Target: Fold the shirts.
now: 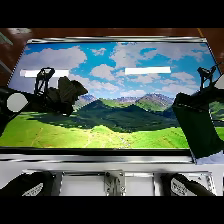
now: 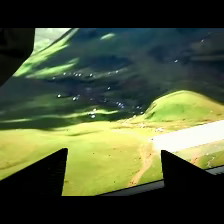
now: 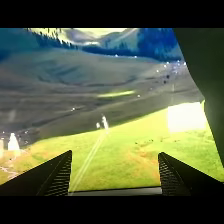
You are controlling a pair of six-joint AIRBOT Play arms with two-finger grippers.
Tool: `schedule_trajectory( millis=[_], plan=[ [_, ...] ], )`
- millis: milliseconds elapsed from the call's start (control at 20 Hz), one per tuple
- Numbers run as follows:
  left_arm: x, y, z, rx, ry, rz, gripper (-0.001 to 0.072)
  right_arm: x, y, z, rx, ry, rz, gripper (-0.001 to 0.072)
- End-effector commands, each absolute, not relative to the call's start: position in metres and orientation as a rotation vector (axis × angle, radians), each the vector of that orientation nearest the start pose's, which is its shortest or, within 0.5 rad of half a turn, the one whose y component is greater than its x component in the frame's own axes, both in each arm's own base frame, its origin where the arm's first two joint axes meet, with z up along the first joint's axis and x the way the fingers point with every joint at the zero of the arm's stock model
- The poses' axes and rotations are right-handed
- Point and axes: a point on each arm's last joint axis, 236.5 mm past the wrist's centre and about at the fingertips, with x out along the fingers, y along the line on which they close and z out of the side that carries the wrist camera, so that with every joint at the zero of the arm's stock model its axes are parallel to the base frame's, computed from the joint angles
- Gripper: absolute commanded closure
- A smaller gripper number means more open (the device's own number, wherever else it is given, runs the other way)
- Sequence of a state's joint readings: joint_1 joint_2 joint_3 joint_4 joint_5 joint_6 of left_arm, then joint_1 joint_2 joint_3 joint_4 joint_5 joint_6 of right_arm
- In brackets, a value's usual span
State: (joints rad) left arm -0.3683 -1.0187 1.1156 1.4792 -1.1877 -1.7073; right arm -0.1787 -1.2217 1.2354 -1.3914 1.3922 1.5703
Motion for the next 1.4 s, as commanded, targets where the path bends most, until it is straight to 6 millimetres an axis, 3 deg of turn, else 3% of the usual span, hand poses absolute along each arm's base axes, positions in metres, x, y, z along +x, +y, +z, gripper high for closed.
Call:
schedule_trajectory(
  millis=[0, 150, 300, 500, 550, 750, 1000, 1050, 1100, 1200, 1300, 1350],
  plan=[
    [0.341, -0.166, 0.098, -0.075, 1.024, -0.356, 0.003, 0.35, -0.019, 0.046, 0.274, 1.346, -0.019, 0.005],
    [0.358, -0.162, 0.083, 0.098, 0.997, -0.405, 0.0031, 0.354, -0.021, 0.047, 0.272, 1.327, -0.025, 0.005],
    [0.403, -0.112, 0.054, 0.184, 1.052, -0.217, 0.0026, 0.357, -0.021, 0.048, 0.286, 1.314, -0.037, 0.0049],
    [0.461, -0.041, -0.003, 0.079, 1.259, -0.04, 0.0019, 0.364, -0.023, 0.05, 0.319, 1.285, -0.065, 0.005],
    [0.47, -0.031, -0.017, 0.036, 1.304, -0.022, 0.0019, 0.365, -0.023, 0.05, 0.319, 1.277, -0.066, 0.005],
    [0.499, -0.031, -0.062, -0.111, 1.369, -0.041, 0.0008, 0.372, -0.024, 0.052, 0.32, 1.248, -0.068, 0.005],
    [0.502, -0.055, -0.098, -0.175, 1.415, -0.112, 0.0011, 0.375, -0.025, 0.053, 0.319, 1.234, -0.069, 0.005],
    [0.501, -0.058, -0.102, -0.185, 1.424, -0.118, 0.0039, 0.375, -0.025, 0.053, 0.319, 1.234, -0.069, 0.005],
    [0.5, -0.057, -0.102, -0.185, 1.429, -0.116, 0.0121, 0.375, -0.025, 0.053, 0.318, 1.234, -0.07, 0.005],
    [0.492, -0.056, -0.098, -0.188, 1.466, -0.118, 0.0663, 0.375, -0.025, 0.053, 0.317, 1.231, -0.069, 0.005],
    [0.485, -0.055, -0.082, -0.191, 1.506, -0.121, 0.0673, 0.378, -0.026, 0.054, 0.317, 1.219, -0.07, 0.005],
    [0.485, -0.057, -0.064, -0.182, 1.503, -0.133, 0.0674, 0.376, -0.025, 0.053, 0.315, 1.23, -0.069, 0.005]
  ],
)
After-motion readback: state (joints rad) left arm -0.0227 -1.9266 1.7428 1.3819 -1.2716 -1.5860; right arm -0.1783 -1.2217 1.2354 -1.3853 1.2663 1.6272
